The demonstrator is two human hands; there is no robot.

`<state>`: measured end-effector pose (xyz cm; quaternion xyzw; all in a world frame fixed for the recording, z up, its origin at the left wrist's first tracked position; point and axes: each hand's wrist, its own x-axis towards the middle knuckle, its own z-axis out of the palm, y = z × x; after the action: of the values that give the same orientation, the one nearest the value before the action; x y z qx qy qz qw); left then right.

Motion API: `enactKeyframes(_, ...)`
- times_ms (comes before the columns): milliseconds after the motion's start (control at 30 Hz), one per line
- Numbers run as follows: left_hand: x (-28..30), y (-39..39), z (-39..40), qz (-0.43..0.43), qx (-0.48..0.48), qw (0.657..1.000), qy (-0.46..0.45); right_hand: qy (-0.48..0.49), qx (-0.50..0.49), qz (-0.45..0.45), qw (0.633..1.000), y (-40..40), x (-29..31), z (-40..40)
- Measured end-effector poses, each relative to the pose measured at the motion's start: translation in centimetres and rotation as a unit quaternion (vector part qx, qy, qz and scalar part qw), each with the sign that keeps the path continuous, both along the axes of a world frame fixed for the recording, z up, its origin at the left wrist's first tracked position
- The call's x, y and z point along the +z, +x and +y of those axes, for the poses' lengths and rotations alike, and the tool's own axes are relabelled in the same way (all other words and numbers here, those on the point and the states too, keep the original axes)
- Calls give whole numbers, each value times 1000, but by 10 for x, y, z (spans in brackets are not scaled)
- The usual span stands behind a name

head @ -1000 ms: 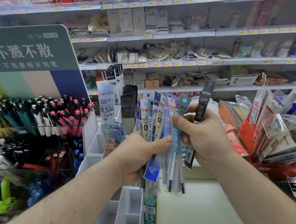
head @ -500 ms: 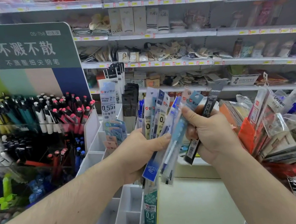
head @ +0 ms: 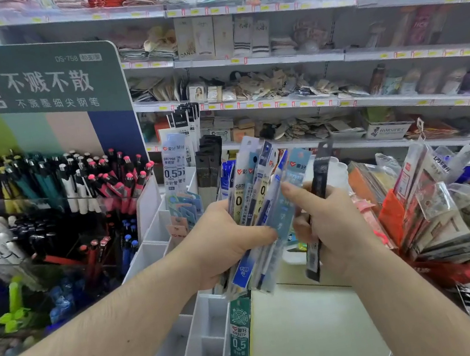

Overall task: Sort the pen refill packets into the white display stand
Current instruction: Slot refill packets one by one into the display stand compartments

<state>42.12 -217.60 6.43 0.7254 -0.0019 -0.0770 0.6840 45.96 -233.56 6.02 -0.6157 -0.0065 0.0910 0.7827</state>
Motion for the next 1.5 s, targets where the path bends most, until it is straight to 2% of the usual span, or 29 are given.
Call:
enactKeyframes(67, 3, -1, 0, -7, -7, 1000, 2, -37, 54, -5, 998, -3, -3, -5)
enactKeyframes(200, 13, -4, 2, -4, 3, 1000, 8, -37, 57, -32, 997, -4, 2, -12)
enactKeyframes(400, 37, -17, 28, -58, 165, 980, -91, 45, -18, -38, 998, 2, 11, -24)
enactKeyframes(533, 38, -30, 52, -79, 246, 952, -165, 19, -16, -71, 997, -1, 2, -8)
enactKeyframes(733, 26, -45, 67, -62, 317, 928, -186, -22, 35, -108, 993, -9, -11, 32)
enactKeyframes(933, 13, -57, 72, -54, 333, 914, -225, -94, 92, -176, 976, -16, -22, 64)
enactKeyframes(1100, 5, -61, 71, -41, 325, 911, -251, -143, 45, -209, 966, 0, -37, 77)
enactKeyframes(1333, 1, -64, 70, -62, 321, 913, -244, -231, 67, -346, 907, 6, -48, 89)
enactKeyframes(1500, 0, -63, 69, -72, 325, 913, -234, -239, 68, -311, 917, 2, -50, 98)
